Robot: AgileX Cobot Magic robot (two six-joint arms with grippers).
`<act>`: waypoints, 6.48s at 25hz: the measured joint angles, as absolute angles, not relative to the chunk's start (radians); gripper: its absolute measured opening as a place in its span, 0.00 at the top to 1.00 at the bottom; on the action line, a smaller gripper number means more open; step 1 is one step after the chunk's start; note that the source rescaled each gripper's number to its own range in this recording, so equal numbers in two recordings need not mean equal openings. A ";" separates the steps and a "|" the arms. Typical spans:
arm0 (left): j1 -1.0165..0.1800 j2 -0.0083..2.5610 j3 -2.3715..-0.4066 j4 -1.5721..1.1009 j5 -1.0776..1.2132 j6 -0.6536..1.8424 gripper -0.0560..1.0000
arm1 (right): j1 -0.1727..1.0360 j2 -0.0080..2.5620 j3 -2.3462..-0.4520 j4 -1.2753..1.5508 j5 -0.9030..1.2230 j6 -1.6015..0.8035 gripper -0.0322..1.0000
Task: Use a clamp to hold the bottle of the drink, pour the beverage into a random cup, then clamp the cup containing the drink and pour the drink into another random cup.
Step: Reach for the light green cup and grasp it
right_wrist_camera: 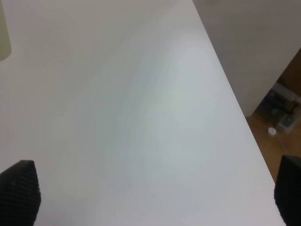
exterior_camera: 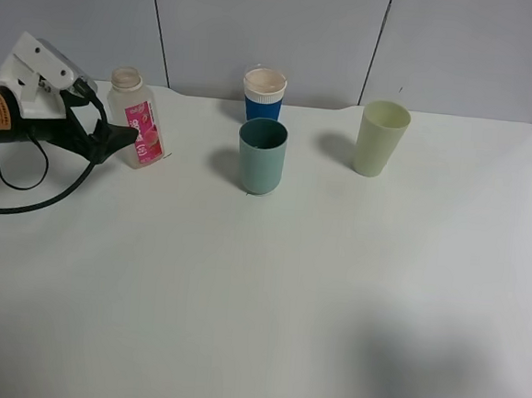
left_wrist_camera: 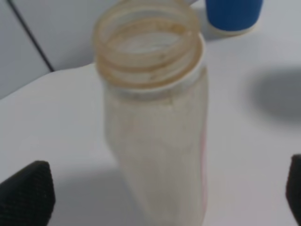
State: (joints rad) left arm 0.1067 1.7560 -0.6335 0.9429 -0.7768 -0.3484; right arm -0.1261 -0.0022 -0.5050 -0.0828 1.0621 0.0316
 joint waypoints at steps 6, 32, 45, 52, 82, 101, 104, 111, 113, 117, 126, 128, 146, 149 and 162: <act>0.107 1.581 -0.537 0.825 -0.594 -0.350 0.02 | -0.126 -0.002 -0.505 -0.083 1.062 0.032 0.00; 0.058 0.613 -0.816 0.118 0.670 0.000 0.02 | -0.126 -0.002 -0.505 -0.083 1.062 0.032 0.00; 0.058 0.265 -0.826 0.067 0.966 0.000 0.03 | -0.126 -0.002 -0.505 -0.083 1.062 0.032 0.00; 0.058 0.151 -0.811 0.092 1.062 0.008 0.05 | -0.126 -0.002 -0.505 -0.083 1.062 0.032 0.00; 0.057 -0.004 -0.500 0.018 1.051 0.012 0.06 | -0.126 -0.002 -0.505 -0.083 1.062 0.032 0.00; -0.053 -0.004 -0.500 0.011 1.051 0.012 0.06 | -0.126 -0.002 -0.505 -0.083 1.062 0.032 0.00; -0.053 -0.004 -0.500 0.011 1.051 0.012 0.06 | -0.126 -0.002 -0.505 -0.083 1.062 0.032 0.00; -0.053 -0.004 -0.500 0.011 1.051 0.012 0.06 | -0.126 -0.002 -0.505 -0.083 1.062 0.032 0.00; -0.053 -0.004 -0.500 0.011 1.051 0.012 0.06 | -0.126 -0.002 -0.505 -0.083 1.062 0.032 0.00; -0.053 -0.004 -0.500 0.011 1.051 0.012 0.06 | -0.126 -0.002 -0.505 -0.083 1.062 0.032 0.00; -0.053 -0.004 -0.500 0.011 1.051 0.012 0.06 | -0.126 -0.002 -0.505 -0.083 1.062 0.032 0.00; -0.053 -0.004 -0.500 0.011 1.051 0.012 0.06 | -0.126 -0.002 -0.505 -0.083 1.062 0.032 0.00; -0.053 -0.004 -0.500 0.011 1.051 0.012 0.06 | -0.126 0.062 -0.560 -0.081 1.041 0.029 0.00; -0.053 -0.004 -0.500 0.011 1.051 0.012 0.06 | -0.126 0.165 -0.626 -0.081 1.006 0.029 0.00; -0.053 -0.004 -0.500 0.010 1.051 0.012 0.06 | -0.126 0.621 -0.753 0.022 0.901 0.000 0.00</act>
State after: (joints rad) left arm -0.0526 -0.0037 -0.5001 0.0097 1.0511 0.0117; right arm -0.1261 0.6209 -0.7532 0.0218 0.9005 0.0000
